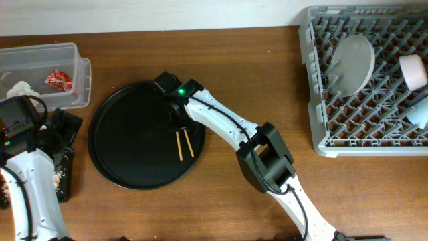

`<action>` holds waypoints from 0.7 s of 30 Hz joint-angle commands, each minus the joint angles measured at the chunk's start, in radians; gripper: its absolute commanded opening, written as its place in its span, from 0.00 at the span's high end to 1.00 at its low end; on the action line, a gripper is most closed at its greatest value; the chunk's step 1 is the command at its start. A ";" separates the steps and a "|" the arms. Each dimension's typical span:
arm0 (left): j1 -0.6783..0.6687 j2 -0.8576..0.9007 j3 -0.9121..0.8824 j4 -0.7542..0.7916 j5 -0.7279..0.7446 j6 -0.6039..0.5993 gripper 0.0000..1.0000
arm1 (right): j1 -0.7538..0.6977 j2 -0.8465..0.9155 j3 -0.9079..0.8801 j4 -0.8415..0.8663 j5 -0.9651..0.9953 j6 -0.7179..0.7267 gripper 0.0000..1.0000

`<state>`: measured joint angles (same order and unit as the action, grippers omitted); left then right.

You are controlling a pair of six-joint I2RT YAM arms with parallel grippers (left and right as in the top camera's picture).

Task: Sort waste into correct bins and load items into the dishwasher rack
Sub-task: 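Reach the right gripper to the chopsticks and grasp one, then place the chopstick into the rack with the right gripper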

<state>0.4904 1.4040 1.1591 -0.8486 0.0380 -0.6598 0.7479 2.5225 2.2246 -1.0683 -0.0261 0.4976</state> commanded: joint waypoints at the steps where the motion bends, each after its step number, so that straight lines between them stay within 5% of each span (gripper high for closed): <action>1: 0.003 -0.017 0.003 0.002 0.000 -0.010 0.01 | -0.001 0.020 -0.010 0.003 0.031 0.010 0.68; 5: 0.003 -0.017 0.003 0.002 0.000 -0.010 0.01 | 0.005 0.051 -0.010 -0.002 0.027 0.013 0.72; 10: 0.003 -0.017 0.003 0.002 0.000 -0.010 0.01 | 0.019 0.055 -0.009 -0.006 0.027 0.033 0.96; 16: 0.003 -0.017 0.003 0.002 0.000 -0.010 0.01 | 0.015 0.013 0.010 -0.056 0.038 0.043 0.96; 21: 0.003 -0.017 0.003 0.002 0.000 -0.010 0.01 | -0.095 -0.127 0.310 -0.264 0.039 -0.042 0.96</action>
<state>0.4904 1.4040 1.1591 -0.8494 0.0380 -0.6598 0.7277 2.5198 2.3898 -1.2797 -0.0013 0.5201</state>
